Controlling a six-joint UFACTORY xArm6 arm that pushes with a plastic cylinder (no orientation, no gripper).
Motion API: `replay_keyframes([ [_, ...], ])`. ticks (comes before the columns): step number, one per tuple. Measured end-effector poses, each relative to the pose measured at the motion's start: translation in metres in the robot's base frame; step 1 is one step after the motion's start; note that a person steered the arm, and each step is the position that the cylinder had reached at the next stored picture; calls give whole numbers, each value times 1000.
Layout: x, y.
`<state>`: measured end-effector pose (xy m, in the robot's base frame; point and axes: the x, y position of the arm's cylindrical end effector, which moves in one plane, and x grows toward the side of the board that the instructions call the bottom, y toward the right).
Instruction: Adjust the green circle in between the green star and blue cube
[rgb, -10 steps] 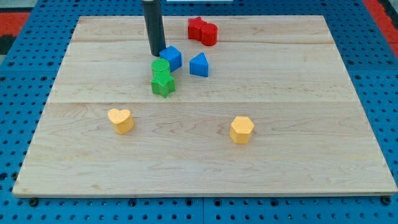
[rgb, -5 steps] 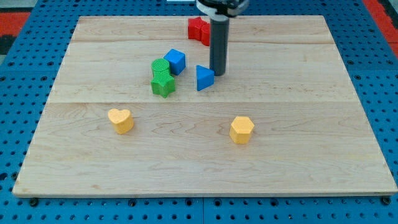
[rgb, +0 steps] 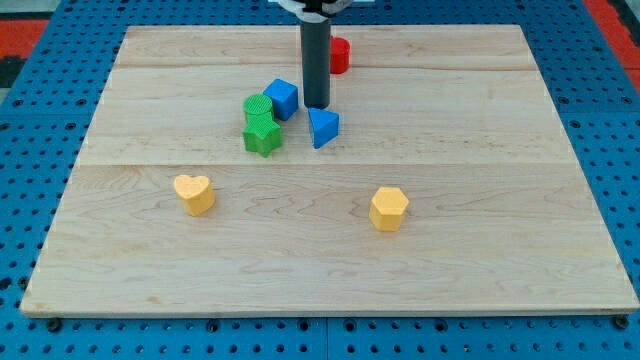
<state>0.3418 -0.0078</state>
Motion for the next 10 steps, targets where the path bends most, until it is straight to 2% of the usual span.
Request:
replay_keyframes([
  [3,-15,-23],
  [4,-32,-30],
  [9,-37,-69],
  [10,-42,-93],
])
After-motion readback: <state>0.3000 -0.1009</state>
